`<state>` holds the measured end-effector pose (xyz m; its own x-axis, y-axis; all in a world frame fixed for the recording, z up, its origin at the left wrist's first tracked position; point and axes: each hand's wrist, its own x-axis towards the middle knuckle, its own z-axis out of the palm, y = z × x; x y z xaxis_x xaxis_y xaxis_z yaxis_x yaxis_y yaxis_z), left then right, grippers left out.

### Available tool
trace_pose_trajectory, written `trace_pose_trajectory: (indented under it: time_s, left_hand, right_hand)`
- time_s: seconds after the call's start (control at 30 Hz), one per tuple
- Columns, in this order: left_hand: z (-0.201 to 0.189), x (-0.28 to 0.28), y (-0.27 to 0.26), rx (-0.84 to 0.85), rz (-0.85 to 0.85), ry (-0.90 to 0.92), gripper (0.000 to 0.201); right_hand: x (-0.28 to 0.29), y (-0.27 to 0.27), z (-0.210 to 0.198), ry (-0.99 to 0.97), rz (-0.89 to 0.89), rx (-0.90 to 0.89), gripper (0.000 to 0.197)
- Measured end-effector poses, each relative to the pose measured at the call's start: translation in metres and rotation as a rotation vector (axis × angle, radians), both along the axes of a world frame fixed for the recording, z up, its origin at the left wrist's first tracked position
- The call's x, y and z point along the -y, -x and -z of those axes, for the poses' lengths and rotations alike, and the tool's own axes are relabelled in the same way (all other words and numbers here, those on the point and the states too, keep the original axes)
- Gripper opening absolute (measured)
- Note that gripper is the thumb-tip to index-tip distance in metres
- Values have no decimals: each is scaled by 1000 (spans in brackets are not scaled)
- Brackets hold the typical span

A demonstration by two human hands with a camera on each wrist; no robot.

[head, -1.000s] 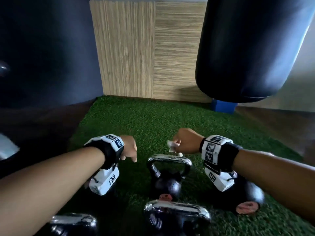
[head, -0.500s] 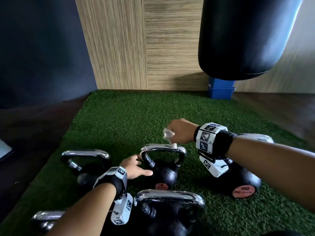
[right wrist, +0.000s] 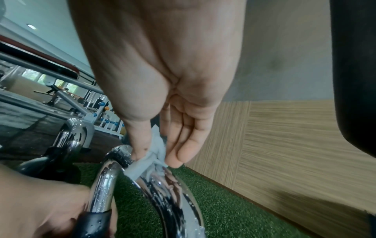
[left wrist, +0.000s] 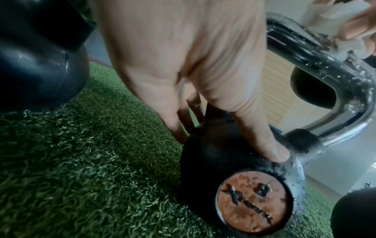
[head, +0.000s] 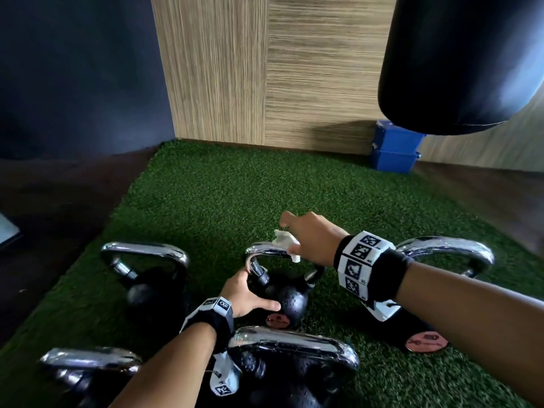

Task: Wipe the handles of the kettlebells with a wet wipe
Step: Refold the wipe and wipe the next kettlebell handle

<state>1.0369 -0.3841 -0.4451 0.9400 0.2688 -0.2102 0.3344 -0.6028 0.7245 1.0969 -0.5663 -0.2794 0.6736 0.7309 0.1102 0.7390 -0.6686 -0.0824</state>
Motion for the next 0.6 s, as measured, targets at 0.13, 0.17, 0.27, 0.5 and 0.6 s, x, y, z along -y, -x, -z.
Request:
trace_pose_trajectory:
  time_s: [0.13, 0.17, 0.27, 0.5, 0.6]
  left_hand:
    - [3, -2, 0, 51, -16, -28, 112]
    - [4, -2, 1, 68, -19, -29, 111]
    - [7, -2, 3, 105, -30, -30, 112]
    - [-1, -1, 1, -11, -21, -66, 98]
    - [-2, 0, 2, -28, -38, -76, 98]
  right_hand:
    - [-5, 2, 4, -11, -62, 10, 34]
    - [-5, 3, 4, -18, -68, -6, 33]
    - [-3, 5, 3, -4, -50, -42, 30]
    - [-1, 7, 0, 104, 59, -45, 20]
    - [-8, 16, 8, 125, 14, -14, 17]
